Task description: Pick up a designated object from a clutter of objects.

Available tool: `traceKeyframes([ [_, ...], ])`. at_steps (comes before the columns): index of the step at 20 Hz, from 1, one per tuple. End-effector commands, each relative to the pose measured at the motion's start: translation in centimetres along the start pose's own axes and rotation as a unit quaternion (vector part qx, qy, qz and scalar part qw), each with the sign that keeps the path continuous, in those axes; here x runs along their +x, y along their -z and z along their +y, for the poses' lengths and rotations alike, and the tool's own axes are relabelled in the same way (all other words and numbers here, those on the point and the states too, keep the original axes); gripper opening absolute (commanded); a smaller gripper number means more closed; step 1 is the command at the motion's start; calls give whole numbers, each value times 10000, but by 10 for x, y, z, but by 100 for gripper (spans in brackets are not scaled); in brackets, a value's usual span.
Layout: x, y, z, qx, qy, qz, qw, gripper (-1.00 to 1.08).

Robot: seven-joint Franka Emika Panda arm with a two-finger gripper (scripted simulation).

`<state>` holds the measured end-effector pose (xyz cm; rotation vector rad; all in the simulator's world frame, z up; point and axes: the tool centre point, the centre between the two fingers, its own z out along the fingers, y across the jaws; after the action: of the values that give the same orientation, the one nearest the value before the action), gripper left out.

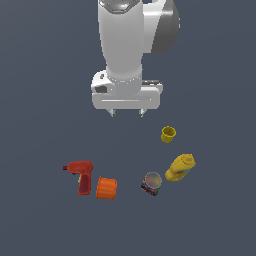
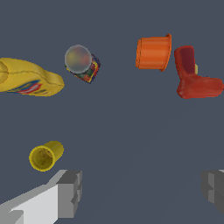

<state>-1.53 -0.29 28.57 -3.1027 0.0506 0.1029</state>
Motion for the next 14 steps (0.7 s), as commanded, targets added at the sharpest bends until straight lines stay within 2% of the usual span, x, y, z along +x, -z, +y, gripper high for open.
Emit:
traceKeyframes([
  [1, 0, 0, 0, 0, 0, 0, 10000, 100],
  [9, 7, 10, -2, -132, 186, 182, 9996, 100],
  [14, 7, 11, -2, -137, 197, 189, 9995, 100],
])
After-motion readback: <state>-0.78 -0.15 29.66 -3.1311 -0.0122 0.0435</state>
